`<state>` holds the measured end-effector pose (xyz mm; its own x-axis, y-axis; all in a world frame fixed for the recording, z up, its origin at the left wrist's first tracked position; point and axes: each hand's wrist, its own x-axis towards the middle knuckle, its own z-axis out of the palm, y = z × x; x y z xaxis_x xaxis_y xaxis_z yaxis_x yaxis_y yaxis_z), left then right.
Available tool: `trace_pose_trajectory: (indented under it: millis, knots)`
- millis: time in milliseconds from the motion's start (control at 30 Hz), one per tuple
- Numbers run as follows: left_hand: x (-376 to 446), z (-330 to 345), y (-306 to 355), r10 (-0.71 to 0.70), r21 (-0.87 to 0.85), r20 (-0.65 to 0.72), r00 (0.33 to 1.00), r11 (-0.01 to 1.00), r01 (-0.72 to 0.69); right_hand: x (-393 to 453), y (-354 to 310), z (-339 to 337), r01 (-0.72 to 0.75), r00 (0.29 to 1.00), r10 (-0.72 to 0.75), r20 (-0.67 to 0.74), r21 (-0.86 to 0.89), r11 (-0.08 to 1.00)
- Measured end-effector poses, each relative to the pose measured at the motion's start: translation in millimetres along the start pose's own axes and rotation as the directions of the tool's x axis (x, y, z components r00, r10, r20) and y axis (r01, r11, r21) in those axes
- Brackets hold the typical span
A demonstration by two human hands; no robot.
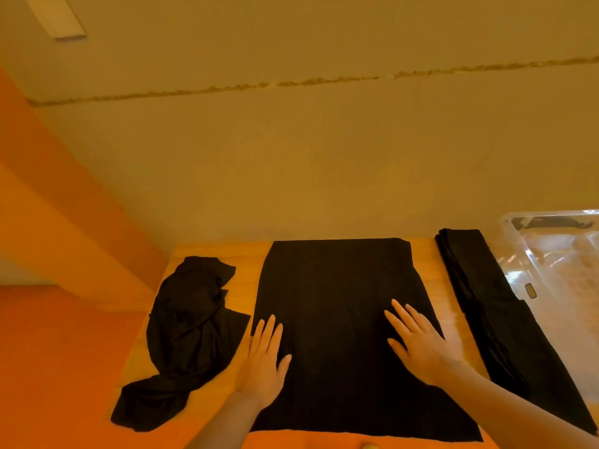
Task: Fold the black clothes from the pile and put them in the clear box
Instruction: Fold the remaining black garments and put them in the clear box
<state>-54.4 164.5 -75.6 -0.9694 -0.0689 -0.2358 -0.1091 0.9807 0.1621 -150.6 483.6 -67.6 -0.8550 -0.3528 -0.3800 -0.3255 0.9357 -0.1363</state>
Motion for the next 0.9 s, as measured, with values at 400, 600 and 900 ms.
trace_pose_trajectory:
  millis: [400,600,900]
  knots:
    - [-33,23,17,-0.054,-0.105,0.112,0.992,0.992,0.066,-43,11,36,-0.117,0.965,0.127,-0.228,0.055,0.992]
    - [47,-16,24,-0.079,-0.080,-0.059,0.995,0.994,0.074,43,-14,-1,-0.019,0.963,0.030,-0.267,0.042,0.999]
    - [171,-42,10,-0.388,-0.397,-0.048,0.920,0.853,0.339,82,-20,27,-0.120,0.965,0.117,-0.234,0.002,0.993]
